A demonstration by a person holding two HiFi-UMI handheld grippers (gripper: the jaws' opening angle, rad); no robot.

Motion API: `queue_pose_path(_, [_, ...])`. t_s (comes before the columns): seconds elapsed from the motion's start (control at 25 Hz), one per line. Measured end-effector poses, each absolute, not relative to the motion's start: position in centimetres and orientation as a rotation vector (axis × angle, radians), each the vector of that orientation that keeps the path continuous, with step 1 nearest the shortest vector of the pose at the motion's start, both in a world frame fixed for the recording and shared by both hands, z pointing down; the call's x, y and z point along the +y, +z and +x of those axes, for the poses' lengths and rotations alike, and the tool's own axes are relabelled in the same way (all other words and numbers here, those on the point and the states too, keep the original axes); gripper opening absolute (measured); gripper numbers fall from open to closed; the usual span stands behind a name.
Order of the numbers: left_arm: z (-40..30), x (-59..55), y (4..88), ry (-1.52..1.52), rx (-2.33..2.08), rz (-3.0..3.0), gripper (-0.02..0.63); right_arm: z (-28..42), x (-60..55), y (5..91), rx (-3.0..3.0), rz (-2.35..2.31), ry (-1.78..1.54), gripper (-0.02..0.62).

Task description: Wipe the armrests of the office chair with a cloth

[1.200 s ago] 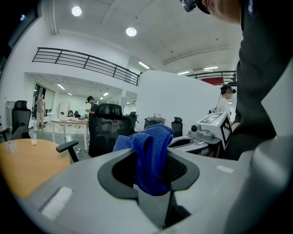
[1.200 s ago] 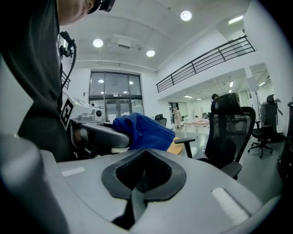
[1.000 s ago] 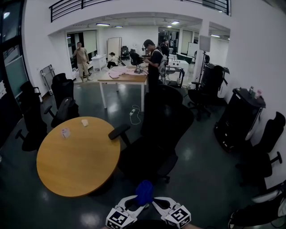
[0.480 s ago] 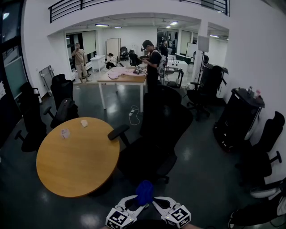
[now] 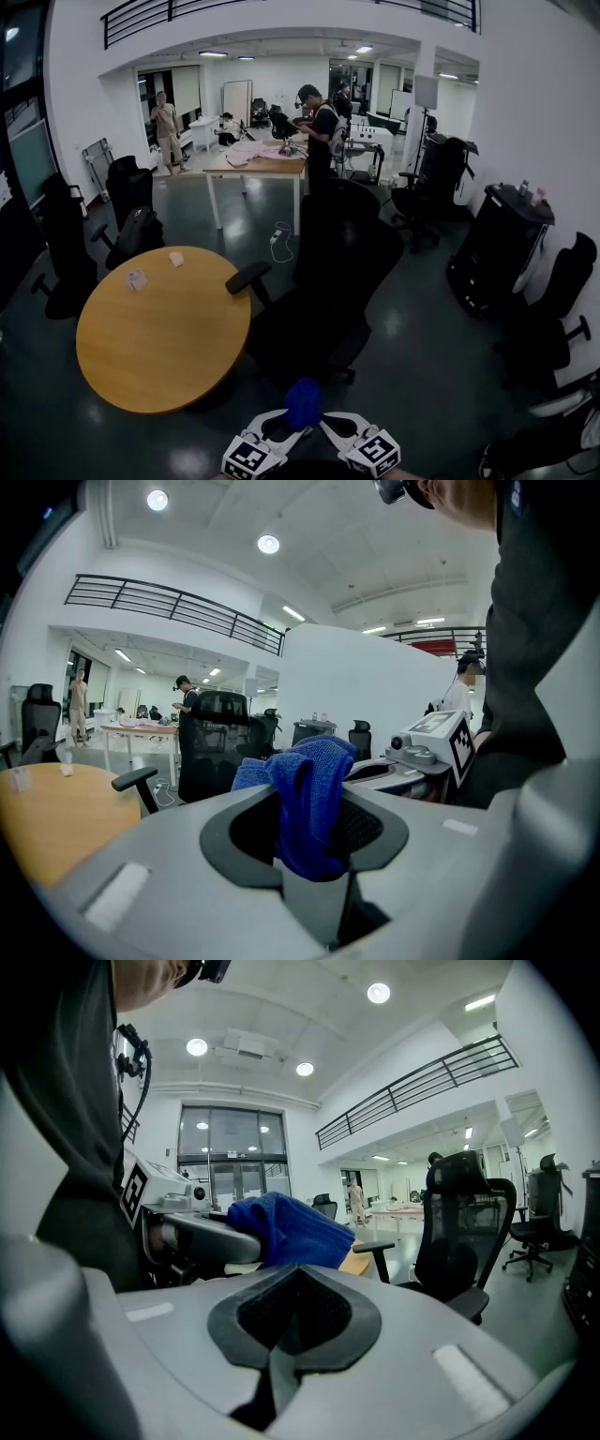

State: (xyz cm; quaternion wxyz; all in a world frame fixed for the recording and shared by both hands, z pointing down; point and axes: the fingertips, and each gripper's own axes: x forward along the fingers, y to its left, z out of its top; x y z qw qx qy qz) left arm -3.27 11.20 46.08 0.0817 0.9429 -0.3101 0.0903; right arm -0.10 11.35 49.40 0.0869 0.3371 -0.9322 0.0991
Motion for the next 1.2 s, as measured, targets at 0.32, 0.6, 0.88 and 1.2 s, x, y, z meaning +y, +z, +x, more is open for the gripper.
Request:
queue_pose_path(0.32, [-3.36, 11.67, 45.95, 0.276, -0.931, 2.812, 0.153, -0.17, 11.78, 49.30, -2.780, 0.999, 0.305, 0.003])
queue_pose_path(0.6, [-3.19, 11.65, 45.88, 0.282, -0.939, 2.817, 0.153, 0.07, 11.74, 49.22, -2.785, 0.995, 0.308, 0.003])
queue_pose_path(0.88, [-3.03, 11.47, 46.11, 0.286, -0.945, 2.816, 0.153, 0.19, 11.68, 49.24, -2.809, 0.974, 0.309, 0.003])
queue_pose_path(1.2, [-2.90, 11.42, 45.81, 0.285, -0.947, 2.811, 0.153, 0.20, 11.67, 49.06, -2.805, 0.956, 0.302, 0.003])
